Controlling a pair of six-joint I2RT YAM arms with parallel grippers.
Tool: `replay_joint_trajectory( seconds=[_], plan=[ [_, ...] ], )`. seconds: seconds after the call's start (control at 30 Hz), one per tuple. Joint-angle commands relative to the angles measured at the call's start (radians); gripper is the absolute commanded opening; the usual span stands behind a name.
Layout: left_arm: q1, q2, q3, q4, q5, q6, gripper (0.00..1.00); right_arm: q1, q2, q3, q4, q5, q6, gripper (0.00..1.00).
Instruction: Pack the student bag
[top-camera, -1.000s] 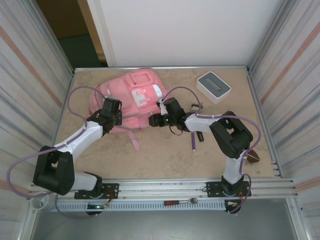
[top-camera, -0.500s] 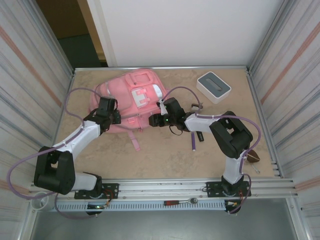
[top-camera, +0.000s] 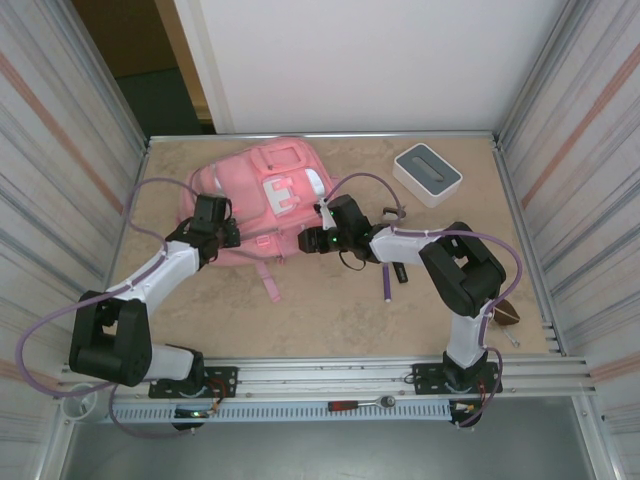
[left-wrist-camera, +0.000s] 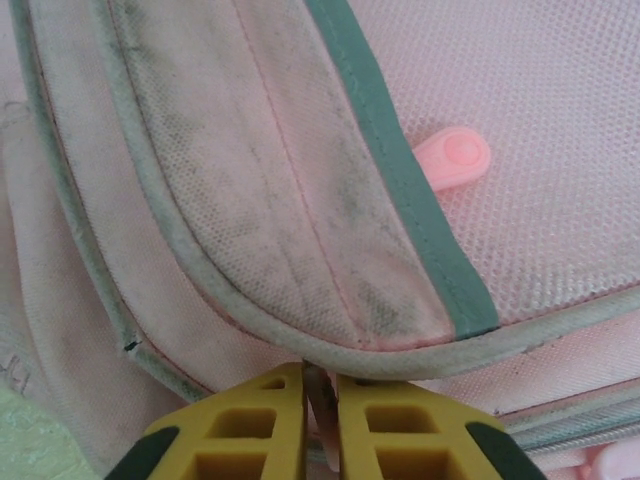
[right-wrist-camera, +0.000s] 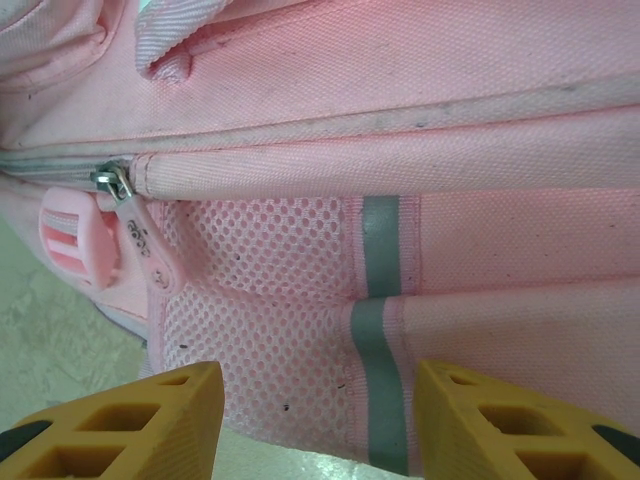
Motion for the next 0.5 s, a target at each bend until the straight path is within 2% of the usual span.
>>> replay_joint_trajectory(
  seconds=[0.0,0.07,0.23,0.27,0.3,0.33,0.47],
  plan=[
    [0.007,-0.022,-0.017,0.006,0.031,-0.003,0.07,-0.019,-0.018,-0.022,-0.035,0.006,-0.005,0.51],
    [0.007,-0.05,-0.019,0.001,0.057,-0.006,0.0,-0.02,-0.054,-0.037,-0.05,0.006,-0.009,0.52],
    [0.005,-0.166,-0.061,0.014,0.174,-0.025,0.0,-0.014,-0.147,-0.101,-0.081,-0.002,0.069,0.56],
    [0.005,-0.184,-0.07,0.017,0.192,-0.028,0.0,-0.01,-0.153,-0.112,-0.077,-0.009,0.104,0.58],
    [0.003,-0.203,-0.079,0.017,0.211,-0.031,0.0,-0.007,-0.159,-0.125,-0.064,-0.016,0.142,0.68],
    [0.001,-0.216,-0.086,0.017,0.226,-0.033,0.0,-0.004,-0.159,-0.135,-0.048,-0.023,0.175,0.72],
    [-0.035,-0.265,-0.106,0.016,0.277,-0.041,0.0,0.021,-0.141,-0.139,0.034,-0.046,0.291,0.76]
  ],
)
